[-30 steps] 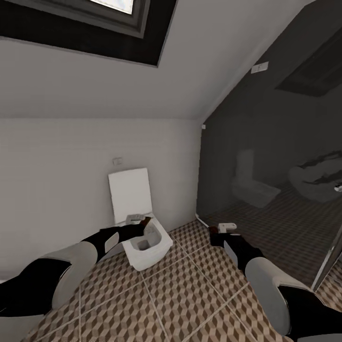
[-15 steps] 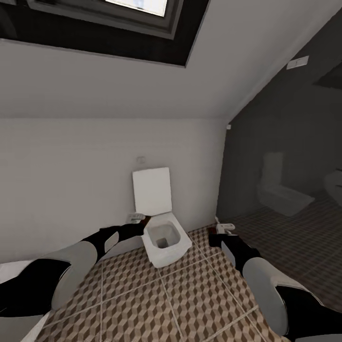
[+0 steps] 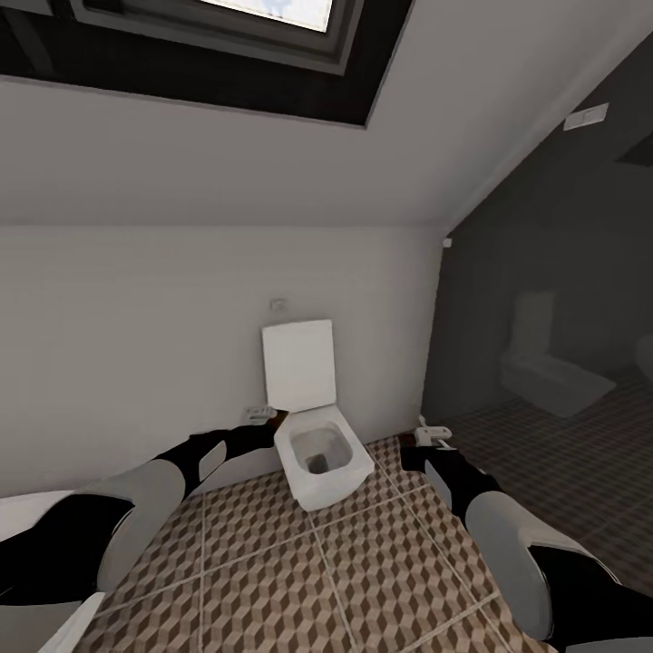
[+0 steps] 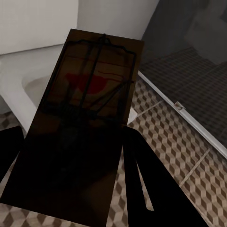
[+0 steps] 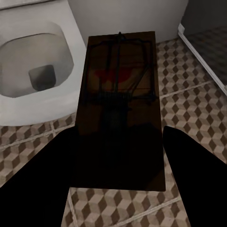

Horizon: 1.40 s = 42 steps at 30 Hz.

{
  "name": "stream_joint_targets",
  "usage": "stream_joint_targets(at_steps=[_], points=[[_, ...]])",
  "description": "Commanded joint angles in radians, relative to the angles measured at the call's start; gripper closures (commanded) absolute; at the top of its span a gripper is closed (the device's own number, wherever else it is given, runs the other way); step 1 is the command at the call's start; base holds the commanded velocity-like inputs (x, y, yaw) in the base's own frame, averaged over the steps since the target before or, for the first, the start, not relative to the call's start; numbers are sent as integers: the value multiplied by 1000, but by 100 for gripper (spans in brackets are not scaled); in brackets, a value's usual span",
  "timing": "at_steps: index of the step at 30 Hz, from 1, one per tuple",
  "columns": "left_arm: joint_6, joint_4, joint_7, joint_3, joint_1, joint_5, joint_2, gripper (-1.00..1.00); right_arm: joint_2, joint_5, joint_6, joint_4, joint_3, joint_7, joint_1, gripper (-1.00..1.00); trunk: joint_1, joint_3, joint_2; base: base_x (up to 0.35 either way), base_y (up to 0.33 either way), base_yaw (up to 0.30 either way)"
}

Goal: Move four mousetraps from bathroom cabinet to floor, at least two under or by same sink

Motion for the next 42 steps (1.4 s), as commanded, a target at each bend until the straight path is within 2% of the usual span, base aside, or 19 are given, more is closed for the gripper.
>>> stream_joint_targets(at_steps=[1, 13, 21, 27, 42], points=[[5, -1, -1, -7, 0, 7, 1, 100, 1, 10, 5, -2, -8, 1, 0, 100, 0, -1, -1, 0, 0, 3], [5, 0, 4, -7, 0, 8, 3, 100, 2, 10, 3, -1, -8, -15, 0, 100, 0, -1, -1, 0, 0, 1], [5, 2, 7, -7, 0, 9, 17, 100, 9, 7, 2, 8, -7, -51, 0, 100, 0, -1, -1, 0, 0, 33], [5, 3, 8, -7, 0, 10, 27, 100, 11, 8, 1, 19, -7, -72, 0, 100, 0, -1, -1, 0, 0, 235], [5, 3, 11, -7, 0, 10, 30, 100, 13, 6, 1, 21, -7, -76, 0, 100, 0, -1, -1, 0, 0, 294]])
